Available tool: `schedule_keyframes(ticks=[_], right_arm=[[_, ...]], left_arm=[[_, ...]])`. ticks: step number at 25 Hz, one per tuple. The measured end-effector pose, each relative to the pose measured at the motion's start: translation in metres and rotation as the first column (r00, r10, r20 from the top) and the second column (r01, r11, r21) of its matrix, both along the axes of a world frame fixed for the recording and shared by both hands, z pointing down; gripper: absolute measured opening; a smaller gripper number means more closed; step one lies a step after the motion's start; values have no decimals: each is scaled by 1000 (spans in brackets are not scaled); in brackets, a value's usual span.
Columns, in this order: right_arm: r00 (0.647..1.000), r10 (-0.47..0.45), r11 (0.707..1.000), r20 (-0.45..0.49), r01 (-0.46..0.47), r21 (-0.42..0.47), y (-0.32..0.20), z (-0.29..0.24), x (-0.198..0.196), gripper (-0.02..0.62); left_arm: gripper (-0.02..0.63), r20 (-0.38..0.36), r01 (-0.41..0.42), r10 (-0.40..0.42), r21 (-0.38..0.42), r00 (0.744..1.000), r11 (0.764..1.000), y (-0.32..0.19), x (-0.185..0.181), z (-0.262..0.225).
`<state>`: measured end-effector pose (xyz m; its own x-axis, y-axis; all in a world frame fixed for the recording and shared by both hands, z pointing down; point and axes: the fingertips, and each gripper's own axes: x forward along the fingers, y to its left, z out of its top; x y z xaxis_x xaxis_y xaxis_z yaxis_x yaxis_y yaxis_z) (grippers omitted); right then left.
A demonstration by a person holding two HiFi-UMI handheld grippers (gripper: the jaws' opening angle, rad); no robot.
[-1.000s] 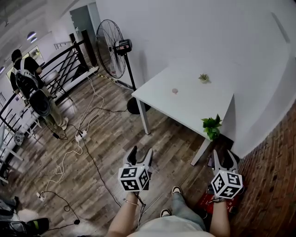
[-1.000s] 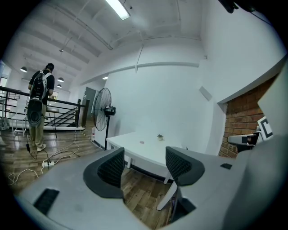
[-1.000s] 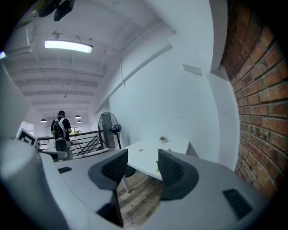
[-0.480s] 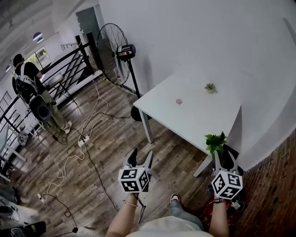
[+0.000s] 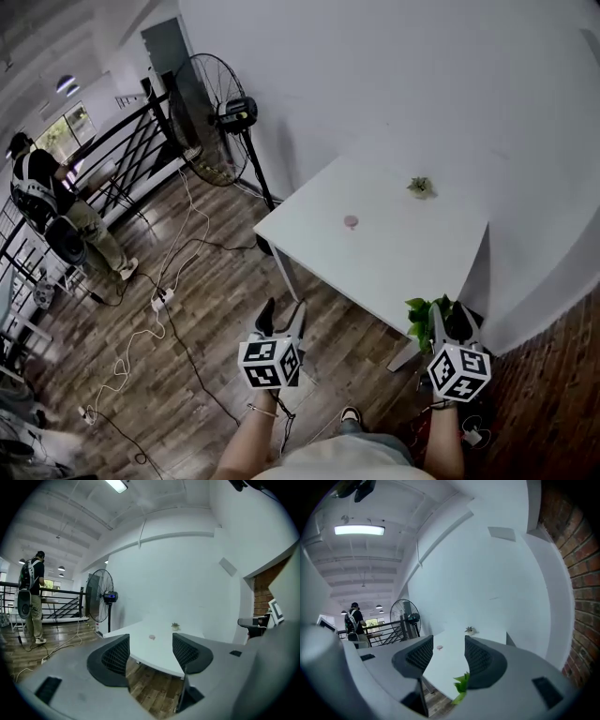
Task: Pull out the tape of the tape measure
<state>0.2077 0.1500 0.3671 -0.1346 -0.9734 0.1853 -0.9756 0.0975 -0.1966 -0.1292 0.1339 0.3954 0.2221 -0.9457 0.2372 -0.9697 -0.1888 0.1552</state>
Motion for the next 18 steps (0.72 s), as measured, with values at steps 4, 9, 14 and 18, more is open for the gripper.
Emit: schedule_keyframes(ticks=[4, 9, 14, 18], right_arm=[[1000, 13, 1000, -6, -13, -2, -28, 0, 11, 210], [1000, 9, 1000, -8, -10, -12, -61, 5, 17, 206], [1000, 10, 1000, -1, -10, -13, -85, 7, 16, 206], [999, 33, 999, -2, -33, -22, -98, 11, 20, 206]], left_arm=[[264, -6, -6, 6, -5, 1000, 1000, -32, 10, 5], [264, -16, -10, 10, -11, 1000, 1000, -67, 19, 12], [264, -22, -14, 14, -31, 1000, 999, -92, 18, 18], [264, -19, -16, 15, -31, 1000, 999, -111, 12, 18]])
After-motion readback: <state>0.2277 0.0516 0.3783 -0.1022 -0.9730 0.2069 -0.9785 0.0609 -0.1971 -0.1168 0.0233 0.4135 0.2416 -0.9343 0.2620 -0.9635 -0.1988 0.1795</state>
